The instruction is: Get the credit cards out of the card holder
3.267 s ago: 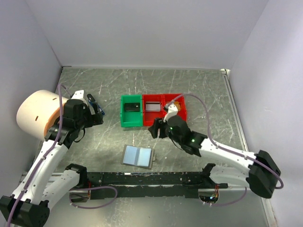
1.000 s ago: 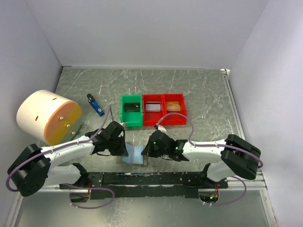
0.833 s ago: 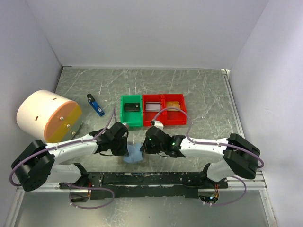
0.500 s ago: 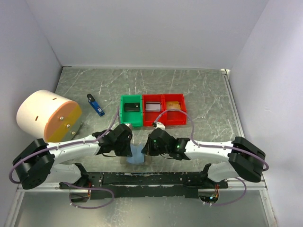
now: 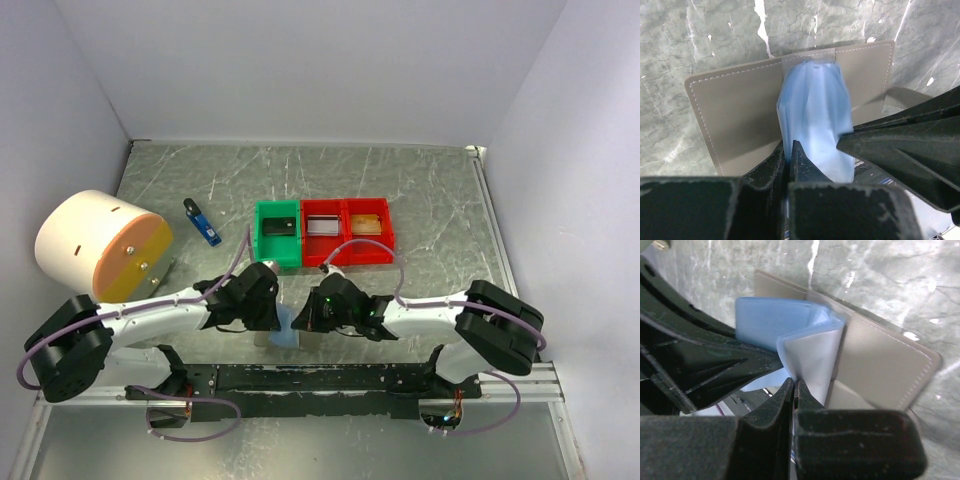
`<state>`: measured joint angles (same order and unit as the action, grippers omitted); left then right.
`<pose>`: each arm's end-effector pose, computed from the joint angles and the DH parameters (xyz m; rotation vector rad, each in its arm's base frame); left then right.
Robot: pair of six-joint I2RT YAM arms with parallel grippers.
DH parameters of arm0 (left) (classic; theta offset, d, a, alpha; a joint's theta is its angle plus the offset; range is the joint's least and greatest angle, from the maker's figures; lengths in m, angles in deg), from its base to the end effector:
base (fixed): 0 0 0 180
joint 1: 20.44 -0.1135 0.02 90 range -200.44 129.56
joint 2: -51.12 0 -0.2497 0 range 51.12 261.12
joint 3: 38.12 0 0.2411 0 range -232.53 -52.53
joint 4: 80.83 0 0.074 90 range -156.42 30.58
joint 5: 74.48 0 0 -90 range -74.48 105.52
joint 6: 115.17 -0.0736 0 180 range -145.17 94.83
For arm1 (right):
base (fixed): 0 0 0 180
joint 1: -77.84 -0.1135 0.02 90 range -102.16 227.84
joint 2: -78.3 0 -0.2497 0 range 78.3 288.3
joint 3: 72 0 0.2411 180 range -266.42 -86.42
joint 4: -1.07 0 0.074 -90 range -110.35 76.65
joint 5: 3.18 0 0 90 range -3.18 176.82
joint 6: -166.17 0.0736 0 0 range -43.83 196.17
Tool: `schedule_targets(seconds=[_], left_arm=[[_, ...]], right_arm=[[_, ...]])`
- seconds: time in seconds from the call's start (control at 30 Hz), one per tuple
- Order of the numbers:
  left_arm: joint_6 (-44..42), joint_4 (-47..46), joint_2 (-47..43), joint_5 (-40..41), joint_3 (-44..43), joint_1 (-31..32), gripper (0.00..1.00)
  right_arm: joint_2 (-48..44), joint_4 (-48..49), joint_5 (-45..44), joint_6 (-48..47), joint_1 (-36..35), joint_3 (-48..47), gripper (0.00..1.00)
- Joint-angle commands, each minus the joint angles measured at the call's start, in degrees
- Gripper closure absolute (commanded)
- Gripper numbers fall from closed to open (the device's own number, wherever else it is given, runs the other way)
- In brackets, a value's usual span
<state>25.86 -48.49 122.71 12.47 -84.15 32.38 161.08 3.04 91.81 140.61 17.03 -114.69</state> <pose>0.1401 -0.1912 0.1214 0.0642 2.7589 -0.6703 0.1353 0.2554 0.1150 0.0268 2.5584 1.1562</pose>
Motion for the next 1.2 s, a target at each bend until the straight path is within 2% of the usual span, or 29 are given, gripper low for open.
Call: schedule_targets(seconds=[0.0,0.03,0.1,0.17,0.3,0.43,0.57,0.7,0.8,0.87,1.17], left_arm=[[0.9,3.1,-2.4,3.1,-1.0,0.7,0.84],[0.9,4.6,-3.1,4.0,-1.4,0.7,0.77],[0.8,7.8,-4.6,6.4,-2.9,0.7,0.5],[0.7,11.3,-6.3,8.7,-4.6,0.8,0.35],[-0.1,20.3,-8.4,14.6,-10.6,0.7,0.23],[-2.2,29.1,-10.0,21.4,-18.4,0.7,0.12],[-5.2,35.8,-11.5,29.9,-27.1,0.5,0.09],[-8.8,39.3,-14.2,39.6,-34.9,0.3,0.05],[-5.8,44.0,-15.8,45.9,-41.7,0.3,0.03],[-4.0,47.3,-16.9,48.5,-44.4,0.3,0.01],[-3.0,46.2,-24.5,46.4,-41.7,0.3,0.0]], right_arm=[[-2.6,-11.1,-6.6,0.6,0.7,-2.2,0.99],[-3.7,-15.7,-8.8,0.1,1.0,-2.9,0.96],[-6.4,-22.3,-12.2,-0.6,1.8,-3.4,0.87],[-10.0,-26.5,-13.1,-2.9,3.1,-3.5,0.74],[-17.4,-34.7,-17.0,-8.9,4.7,-7.1,0.5],[-24.4,-43.3,-25.2,-15.5,6.6,-14.9,0.42],[-31.0,-45.2,-31.8,-25.1,6.8,-20.9,0.38],[-37.7,-41.3,-34.6,-34.4,6.8,-23.0,0.29],[-41.7,-39.3,-34.6,-39.9,6.7,-23.9,0.16],[-43.2,-39.2,-34.0,-41.0,6.7,-24.5,0.01],[-40.5,-48.6,-43.3,-34.8,6.8,-32.4,0.0]])
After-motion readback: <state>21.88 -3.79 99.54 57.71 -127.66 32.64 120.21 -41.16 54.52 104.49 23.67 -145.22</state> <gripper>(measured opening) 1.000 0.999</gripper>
